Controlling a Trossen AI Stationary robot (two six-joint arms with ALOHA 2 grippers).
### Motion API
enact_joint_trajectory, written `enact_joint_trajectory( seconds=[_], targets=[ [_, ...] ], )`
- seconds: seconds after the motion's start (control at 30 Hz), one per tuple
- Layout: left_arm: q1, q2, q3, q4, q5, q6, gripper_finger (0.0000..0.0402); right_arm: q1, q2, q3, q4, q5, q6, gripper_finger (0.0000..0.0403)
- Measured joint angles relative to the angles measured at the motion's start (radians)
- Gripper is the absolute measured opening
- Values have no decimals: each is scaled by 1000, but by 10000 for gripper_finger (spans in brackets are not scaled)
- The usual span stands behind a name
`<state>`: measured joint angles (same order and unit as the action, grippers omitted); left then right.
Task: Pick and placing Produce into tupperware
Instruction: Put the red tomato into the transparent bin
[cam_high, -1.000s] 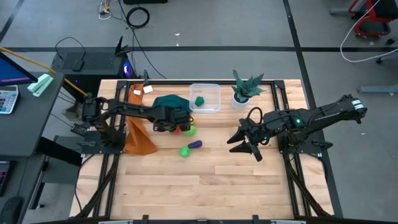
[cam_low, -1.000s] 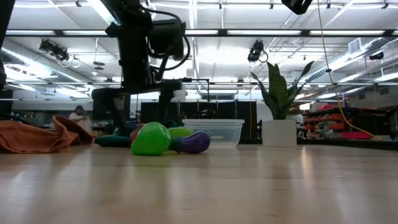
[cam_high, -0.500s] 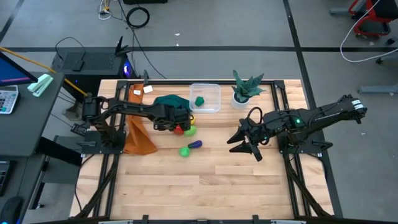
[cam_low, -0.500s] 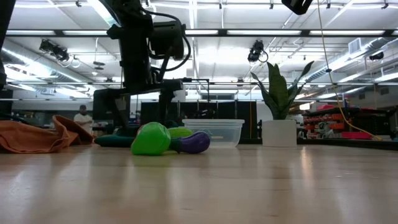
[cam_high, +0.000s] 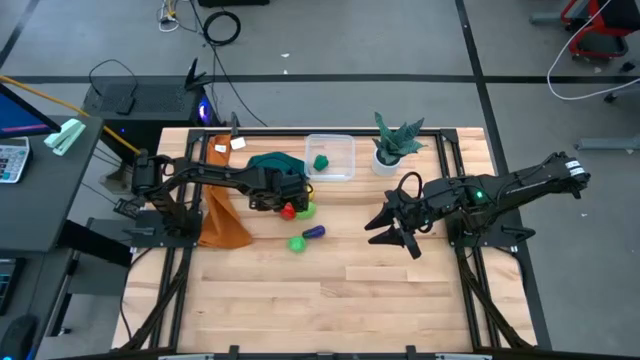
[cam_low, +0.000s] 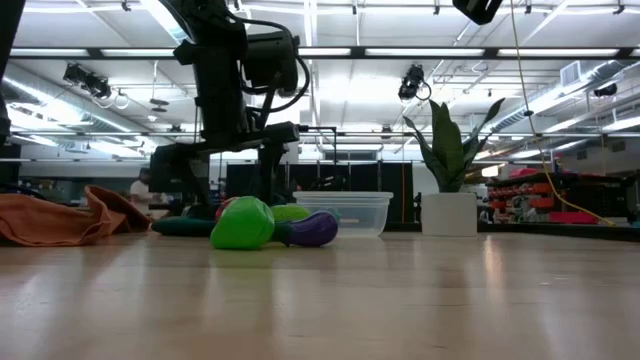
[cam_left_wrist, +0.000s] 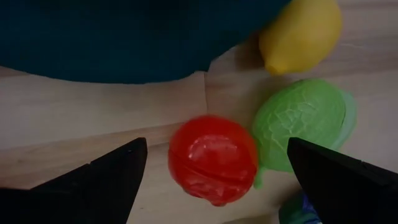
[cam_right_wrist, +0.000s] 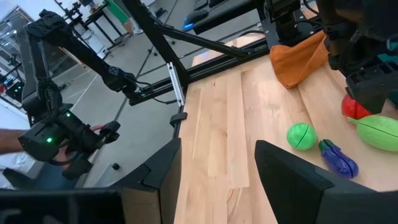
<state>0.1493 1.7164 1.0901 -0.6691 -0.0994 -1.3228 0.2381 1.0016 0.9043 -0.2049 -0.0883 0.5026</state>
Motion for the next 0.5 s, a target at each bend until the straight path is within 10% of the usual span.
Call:
enact_joint_trajectory(
  seconds=[0.5],
  targets=[
    [-3, -2, 0, -1, 34, -20, 396, 0, 0, 0, 0, 5, 2, 167]
  ],
)
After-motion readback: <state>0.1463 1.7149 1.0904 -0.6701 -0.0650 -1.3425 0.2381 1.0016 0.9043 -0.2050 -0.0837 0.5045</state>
